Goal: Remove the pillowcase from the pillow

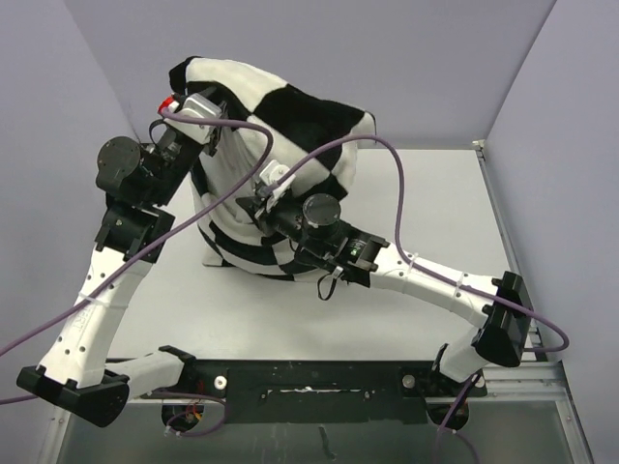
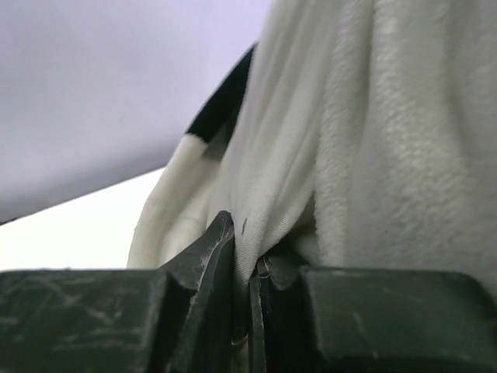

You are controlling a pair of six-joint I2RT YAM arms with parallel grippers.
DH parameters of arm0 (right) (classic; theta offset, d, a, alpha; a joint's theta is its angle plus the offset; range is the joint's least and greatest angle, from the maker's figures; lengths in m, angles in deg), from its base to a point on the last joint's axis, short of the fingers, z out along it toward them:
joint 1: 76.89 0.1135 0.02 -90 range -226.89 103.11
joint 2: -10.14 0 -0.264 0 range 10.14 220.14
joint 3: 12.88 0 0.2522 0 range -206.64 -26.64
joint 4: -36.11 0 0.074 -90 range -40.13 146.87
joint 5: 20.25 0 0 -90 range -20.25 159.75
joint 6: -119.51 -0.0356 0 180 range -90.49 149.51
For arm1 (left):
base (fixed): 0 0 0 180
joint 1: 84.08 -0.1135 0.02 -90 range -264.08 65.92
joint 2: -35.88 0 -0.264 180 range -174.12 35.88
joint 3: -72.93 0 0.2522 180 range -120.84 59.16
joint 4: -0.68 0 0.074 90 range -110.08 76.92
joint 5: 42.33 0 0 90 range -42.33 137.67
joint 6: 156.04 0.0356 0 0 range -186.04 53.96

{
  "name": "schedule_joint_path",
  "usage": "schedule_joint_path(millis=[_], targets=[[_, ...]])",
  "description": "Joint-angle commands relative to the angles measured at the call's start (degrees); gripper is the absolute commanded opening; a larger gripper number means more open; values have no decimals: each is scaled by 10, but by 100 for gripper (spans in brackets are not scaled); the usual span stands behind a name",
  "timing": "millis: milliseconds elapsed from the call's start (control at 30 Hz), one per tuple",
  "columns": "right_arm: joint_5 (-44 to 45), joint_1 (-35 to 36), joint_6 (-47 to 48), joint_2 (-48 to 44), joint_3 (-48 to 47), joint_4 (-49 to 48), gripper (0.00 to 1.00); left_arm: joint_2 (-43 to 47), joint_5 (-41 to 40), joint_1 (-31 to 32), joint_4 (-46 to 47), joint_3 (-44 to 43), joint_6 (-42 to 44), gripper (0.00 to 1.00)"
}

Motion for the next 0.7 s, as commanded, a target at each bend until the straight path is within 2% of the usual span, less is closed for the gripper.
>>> schedule_joint_path(millis=[0, 67, 233, 467, 567, 667], targets=[[-76, 57, -17, 10, 32, 13, 0, 46, 59, 4, 104, -10, -36, 25], [-74, 74, -8, 13, 50, 23, 0, 38, 63, 7, 77, -25, -36, 22], [-60, 80, -14, -12, 141, 33, 0, -6, -15, 8, 12, -93, -35, 1], [-49, 39, -3, -108, 275, 89, 0, -45, -70, 8, -31, -153, -6, 0], [-24, 35, 29, -179, 328, 78, 0, -60, -61, 8, -74, -179, 5, 0], [-12, 22, 39, -234, 342, 88, 0, -82, -44, 9, -143, -206, 4, 0]])
